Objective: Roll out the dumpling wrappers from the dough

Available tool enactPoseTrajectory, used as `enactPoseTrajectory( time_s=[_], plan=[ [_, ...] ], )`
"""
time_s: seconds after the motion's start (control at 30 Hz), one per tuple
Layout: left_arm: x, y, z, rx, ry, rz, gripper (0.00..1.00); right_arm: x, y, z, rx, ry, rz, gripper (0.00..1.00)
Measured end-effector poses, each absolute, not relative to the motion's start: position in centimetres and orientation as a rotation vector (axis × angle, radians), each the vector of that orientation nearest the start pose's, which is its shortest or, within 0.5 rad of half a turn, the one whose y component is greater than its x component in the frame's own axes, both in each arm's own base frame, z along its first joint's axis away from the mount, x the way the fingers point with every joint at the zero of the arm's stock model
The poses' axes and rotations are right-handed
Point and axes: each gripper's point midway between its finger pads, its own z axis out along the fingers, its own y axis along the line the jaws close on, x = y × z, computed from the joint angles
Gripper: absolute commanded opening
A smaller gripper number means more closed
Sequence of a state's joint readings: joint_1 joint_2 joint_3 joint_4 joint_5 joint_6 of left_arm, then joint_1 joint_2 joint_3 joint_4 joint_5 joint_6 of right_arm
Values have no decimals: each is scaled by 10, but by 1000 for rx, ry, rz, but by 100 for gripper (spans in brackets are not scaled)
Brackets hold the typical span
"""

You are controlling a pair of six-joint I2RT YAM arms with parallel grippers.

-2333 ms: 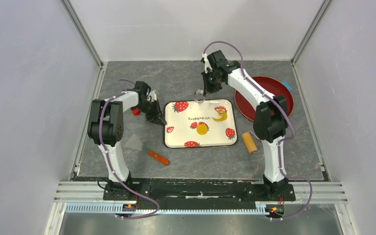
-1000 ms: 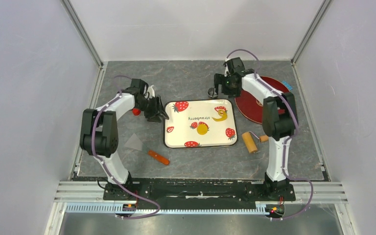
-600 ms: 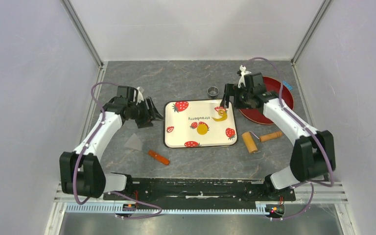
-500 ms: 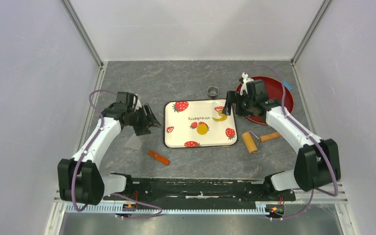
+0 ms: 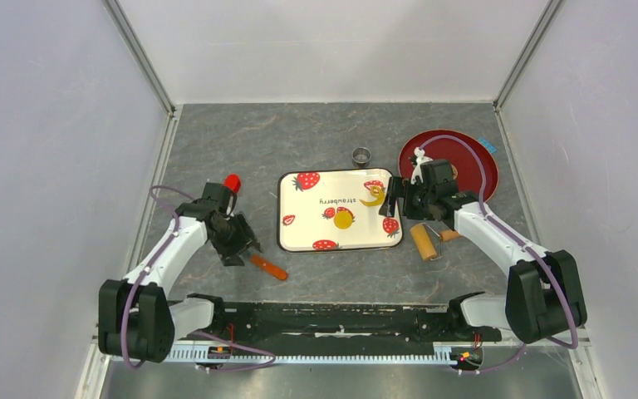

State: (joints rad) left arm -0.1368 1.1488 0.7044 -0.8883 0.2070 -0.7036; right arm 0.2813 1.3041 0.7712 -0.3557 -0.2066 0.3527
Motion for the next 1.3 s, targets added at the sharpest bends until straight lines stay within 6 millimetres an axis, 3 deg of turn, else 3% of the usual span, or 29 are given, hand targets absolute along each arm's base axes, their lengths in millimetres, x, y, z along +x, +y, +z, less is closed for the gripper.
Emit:
enactPoseTrajectory(
  time_s=[0.33, 0.9, 0.97, 1.13, 1.3],
  plan=[
    [156, -91, 20, -784, 3049, -223, 60, 291, 144, 85, -25, 2476, 585, 98],
    [168, -100, 12, -833, 3045, -219, 58, 292, 154, 68, -99, 2503, 648, 98],
    [168, -100, 11, -834, 3046, -214, 54, 292, 155, 66, -104, 2506, 650, 98],
    [164, -94, 8, -848, 3083, -144, 20, 291, 155, 65, -110, 2508, 655, 98],
    [164, -91, 9, -823, 3101, -95, 11, 290, 156, 65, -119, 2506, 662, 98]
  ],
)
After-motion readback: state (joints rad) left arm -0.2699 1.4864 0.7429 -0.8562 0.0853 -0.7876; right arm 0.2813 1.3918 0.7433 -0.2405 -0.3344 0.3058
